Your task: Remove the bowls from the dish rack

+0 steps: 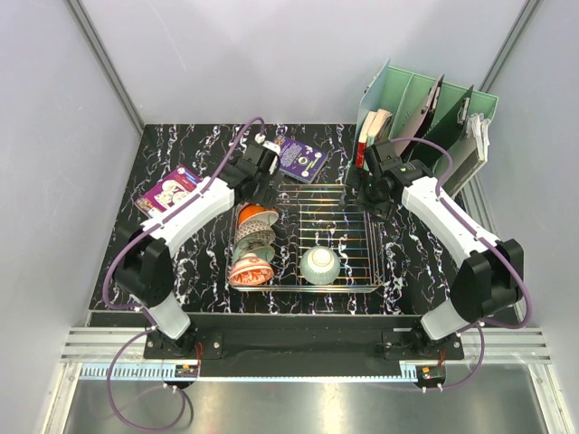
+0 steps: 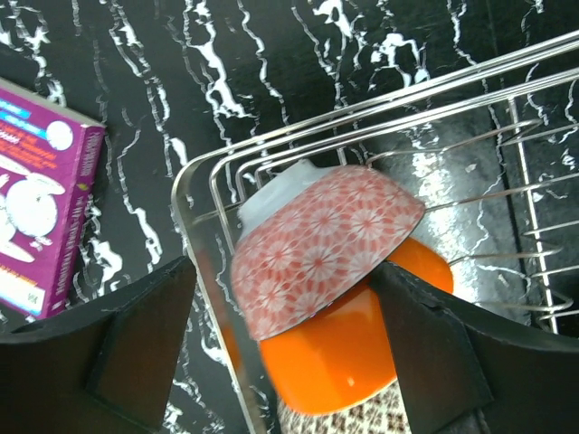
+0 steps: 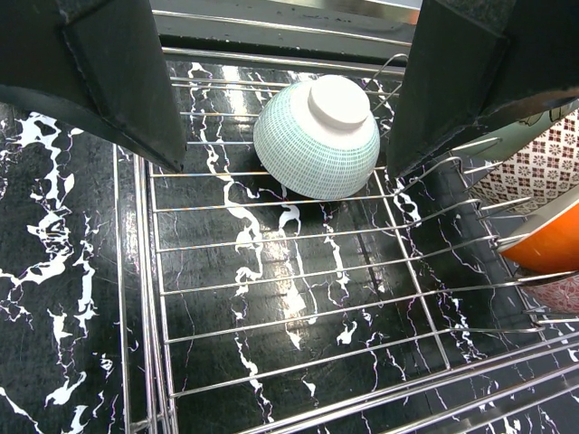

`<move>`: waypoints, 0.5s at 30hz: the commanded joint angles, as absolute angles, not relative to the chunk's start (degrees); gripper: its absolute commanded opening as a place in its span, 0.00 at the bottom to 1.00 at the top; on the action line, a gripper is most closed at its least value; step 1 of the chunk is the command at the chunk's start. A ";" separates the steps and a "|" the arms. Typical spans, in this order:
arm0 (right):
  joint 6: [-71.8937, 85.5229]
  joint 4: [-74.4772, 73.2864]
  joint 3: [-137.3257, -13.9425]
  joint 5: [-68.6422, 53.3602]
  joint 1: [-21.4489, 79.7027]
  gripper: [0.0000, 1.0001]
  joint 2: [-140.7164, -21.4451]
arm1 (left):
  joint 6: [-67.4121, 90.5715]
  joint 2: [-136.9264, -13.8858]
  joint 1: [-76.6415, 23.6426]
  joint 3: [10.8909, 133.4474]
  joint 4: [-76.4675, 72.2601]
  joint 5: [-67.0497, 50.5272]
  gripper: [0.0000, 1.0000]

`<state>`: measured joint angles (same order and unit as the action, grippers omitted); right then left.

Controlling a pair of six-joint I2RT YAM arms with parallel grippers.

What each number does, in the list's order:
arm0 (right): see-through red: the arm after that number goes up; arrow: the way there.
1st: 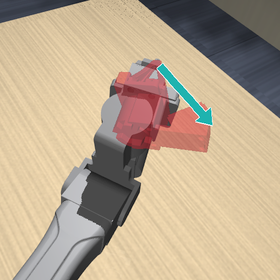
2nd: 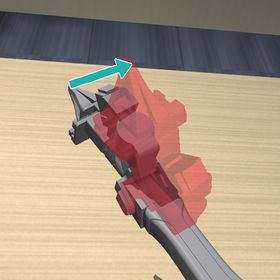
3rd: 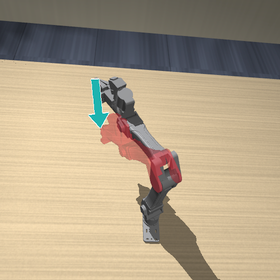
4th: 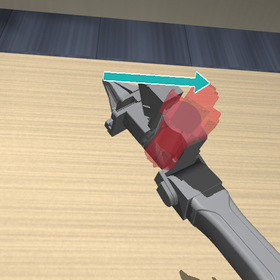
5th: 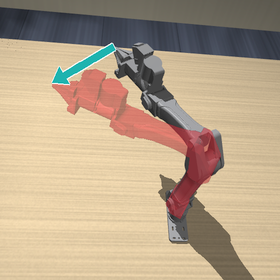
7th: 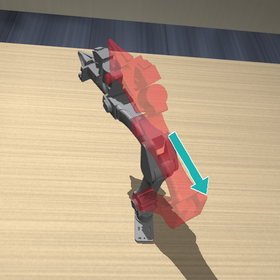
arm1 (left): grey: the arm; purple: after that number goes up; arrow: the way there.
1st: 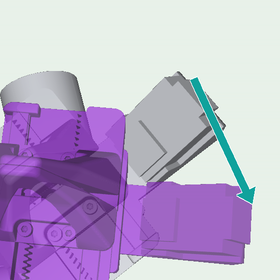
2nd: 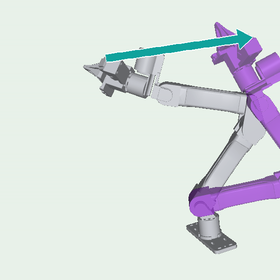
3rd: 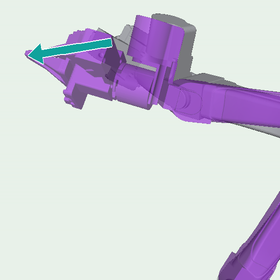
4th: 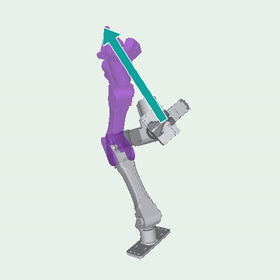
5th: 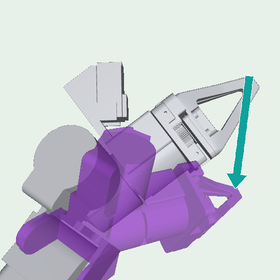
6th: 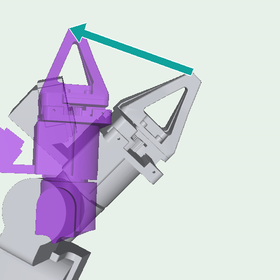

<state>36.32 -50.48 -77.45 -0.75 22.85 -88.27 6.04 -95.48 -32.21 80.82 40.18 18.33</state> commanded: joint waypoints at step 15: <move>36.56 -49.31 -76.29 -0.44 22.41 1.00 -86.05 | 6.41 -99.05 -31.73 76.56 38.15 23.29 0.58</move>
